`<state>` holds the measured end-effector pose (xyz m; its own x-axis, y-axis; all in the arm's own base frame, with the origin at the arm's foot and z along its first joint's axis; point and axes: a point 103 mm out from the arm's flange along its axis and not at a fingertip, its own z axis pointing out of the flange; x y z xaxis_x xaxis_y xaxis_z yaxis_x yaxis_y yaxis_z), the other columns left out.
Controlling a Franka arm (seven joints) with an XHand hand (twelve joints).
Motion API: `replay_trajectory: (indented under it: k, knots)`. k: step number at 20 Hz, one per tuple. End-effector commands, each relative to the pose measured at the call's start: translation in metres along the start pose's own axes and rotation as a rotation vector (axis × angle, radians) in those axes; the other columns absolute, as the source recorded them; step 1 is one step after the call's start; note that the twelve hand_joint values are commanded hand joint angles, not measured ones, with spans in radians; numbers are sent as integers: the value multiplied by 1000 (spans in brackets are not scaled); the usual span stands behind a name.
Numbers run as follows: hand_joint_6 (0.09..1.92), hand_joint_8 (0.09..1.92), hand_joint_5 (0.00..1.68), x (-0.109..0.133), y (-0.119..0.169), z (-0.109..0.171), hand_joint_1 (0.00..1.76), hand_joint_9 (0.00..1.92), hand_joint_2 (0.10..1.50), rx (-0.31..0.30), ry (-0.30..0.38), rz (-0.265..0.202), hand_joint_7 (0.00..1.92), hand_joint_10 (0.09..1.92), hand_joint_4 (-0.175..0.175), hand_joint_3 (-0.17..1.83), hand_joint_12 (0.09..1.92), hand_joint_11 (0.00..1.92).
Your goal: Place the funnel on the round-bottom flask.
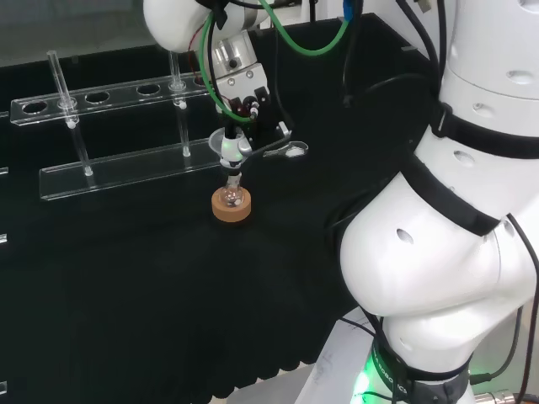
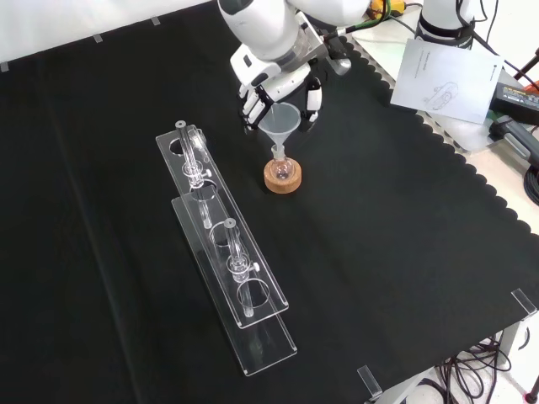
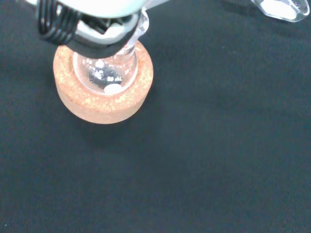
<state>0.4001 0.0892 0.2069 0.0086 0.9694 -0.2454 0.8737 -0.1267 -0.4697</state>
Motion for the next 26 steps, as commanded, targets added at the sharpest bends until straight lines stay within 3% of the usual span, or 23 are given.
replay_trajectory:
  k: [1,7,16,26]
  knots:
    - [694,724,668,4,3,2,687,994,807,10,-7,-8,720,524,-50,504,1244,612]
    - [693,744,643,6,5,3,685,931,805,22,-19,-3,668,543,-49,502,1246,596]
    - [665,776,514,14,6,2,676,671,802,24,-39,-8,379,621,-58,491,1282,499]
    - [564,754,427,13,7,6,662,570,784,60,-41,-6,251,654,-61,488,1315,424]
